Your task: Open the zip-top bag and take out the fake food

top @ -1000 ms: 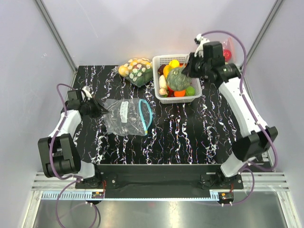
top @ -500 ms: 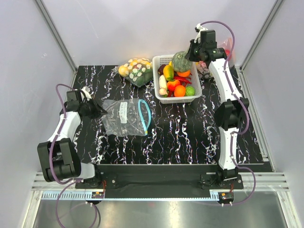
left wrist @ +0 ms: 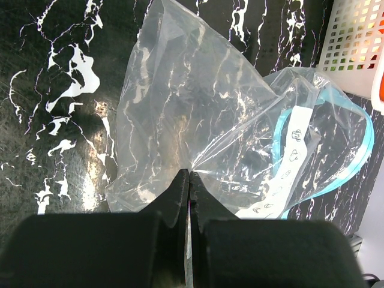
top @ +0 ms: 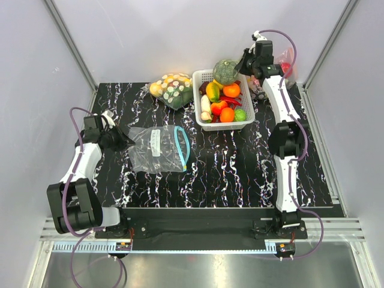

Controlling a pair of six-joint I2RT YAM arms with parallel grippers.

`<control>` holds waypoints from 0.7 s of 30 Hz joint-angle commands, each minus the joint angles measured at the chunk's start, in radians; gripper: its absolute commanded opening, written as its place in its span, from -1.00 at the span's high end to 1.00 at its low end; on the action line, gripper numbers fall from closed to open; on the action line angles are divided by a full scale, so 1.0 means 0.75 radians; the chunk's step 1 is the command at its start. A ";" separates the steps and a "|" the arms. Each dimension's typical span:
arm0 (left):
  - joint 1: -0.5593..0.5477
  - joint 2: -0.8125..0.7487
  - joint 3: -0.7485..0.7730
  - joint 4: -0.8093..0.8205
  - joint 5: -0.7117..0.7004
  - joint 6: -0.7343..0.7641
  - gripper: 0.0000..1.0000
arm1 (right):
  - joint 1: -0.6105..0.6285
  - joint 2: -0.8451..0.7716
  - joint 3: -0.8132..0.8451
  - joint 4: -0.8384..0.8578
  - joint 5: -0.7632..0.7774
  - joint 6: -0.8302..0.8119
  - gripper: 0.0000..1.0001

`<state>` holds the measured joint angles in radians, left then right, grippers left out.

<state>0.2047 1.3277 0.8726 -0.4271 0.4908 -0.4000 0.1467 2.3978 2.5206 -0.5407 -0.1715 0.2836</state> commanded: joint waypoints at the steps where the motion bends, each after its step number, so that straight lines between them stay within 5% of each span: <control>1: 0.005 -0.020 0.019 0.023 -0.022 0.008 1.00 | 0.005 0.035 0.045 0.054 -0.039 0.023 1.00; 10: 0.005 0.009 0.047 0.015 -0.016 0.014 1.00 | 0.005 0.049 -0.017 0.009 -0.056 0.012 0.74; 21: 0.005 0.001 0.037 0.017 -0.010 0.018 0.74 | 0.005 -0.100 -0.154 0.046 -0.068 -0.004 -0.83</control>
<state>0.2047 1.3308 0.8730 -0.4278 0.4885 -0.3973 0.1478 2.4325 2.4233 -0.5426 -0.2073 0.2874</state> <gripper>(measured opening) 0.121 0.877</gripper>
